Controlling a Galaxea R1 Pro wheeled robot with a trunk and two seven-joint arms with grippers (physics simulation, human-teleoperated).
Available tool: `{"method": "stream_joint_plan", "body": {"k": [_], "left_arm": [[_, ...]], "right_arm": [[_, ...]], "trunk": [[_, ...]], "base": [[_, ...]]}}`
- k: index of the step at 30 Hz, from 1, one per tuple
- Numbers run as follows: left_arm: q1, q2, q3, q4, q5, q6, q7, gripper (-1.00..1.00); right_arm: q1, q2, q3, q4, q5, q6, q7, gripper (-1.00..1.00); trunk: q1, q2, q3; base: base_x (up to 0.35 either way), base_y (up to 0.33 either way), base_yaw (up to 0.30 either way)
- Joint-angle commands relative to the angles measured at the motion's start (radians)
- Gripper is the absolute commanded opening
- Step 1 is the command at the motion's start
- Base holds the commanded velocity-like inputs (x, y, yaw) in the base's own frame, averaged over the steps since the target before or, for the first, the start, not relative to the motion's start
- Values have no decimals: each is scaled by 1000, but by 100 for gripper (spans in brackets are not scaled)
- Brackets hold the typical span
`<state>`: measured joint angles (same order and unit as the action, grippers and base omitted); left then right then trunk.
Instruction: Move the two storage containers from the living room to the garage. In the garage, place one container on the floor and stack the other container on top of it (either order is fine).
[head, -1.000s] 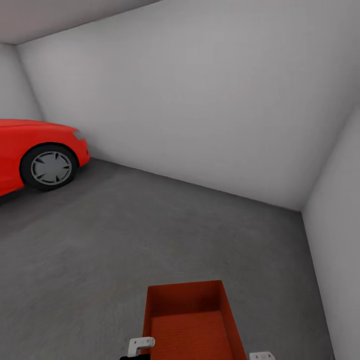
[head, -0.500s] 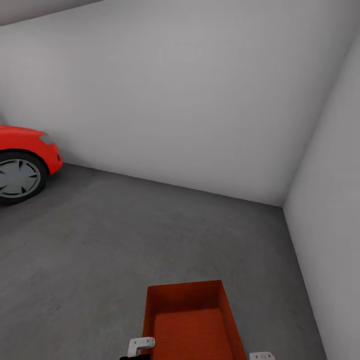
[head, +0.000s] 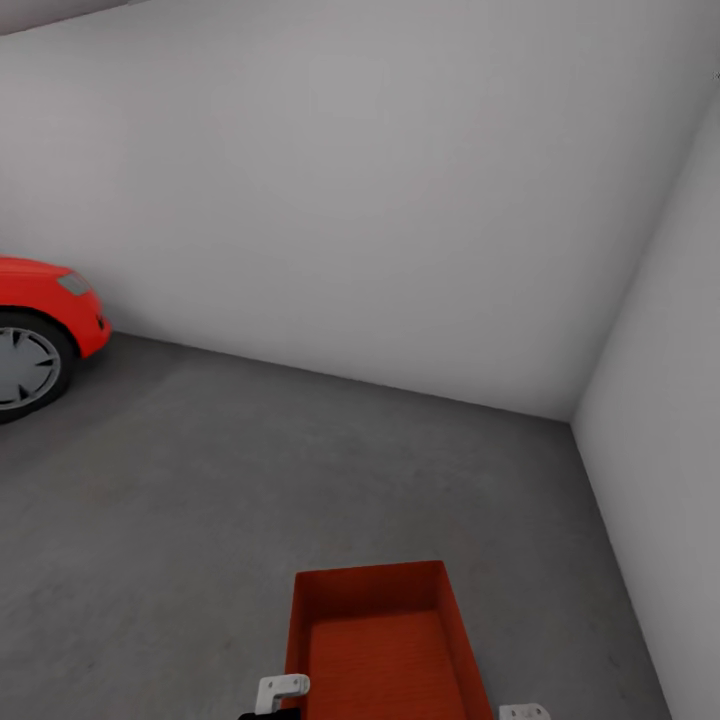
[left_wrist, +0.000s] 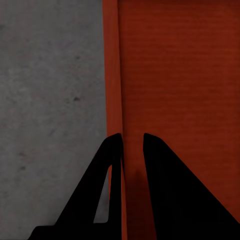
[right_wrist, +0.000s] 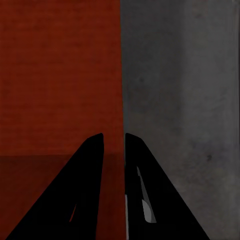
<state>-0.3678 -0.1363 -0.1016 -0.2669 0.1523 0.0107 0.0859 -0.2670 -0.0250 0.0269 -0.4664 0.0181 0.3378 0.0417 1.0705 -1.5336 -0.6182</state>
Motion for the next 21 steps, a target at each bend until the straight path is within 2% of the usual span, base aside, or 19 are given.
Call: {"method": "stream_joint_plan", "body": {"k": [1,13,21], "left_arm": [[0,67,-30,-5,10,-54,-37,-100],[0,67,-30,-5,10,-53,-37,-100],[0,68,-30,-5,10,-53,-37,-100]], "right_arm": [[0,-3,9,1,-21,6,49,-100],[0,-3,9,1,-21,6,49,-100],[0,-3,9,0,-21,6,49,-100]], "trunk": [[0,0,-1],[0,0,-1],[0,0,-1]], "base": [[319,16,-174],[320,3,-258],[321,0,-188]]}}
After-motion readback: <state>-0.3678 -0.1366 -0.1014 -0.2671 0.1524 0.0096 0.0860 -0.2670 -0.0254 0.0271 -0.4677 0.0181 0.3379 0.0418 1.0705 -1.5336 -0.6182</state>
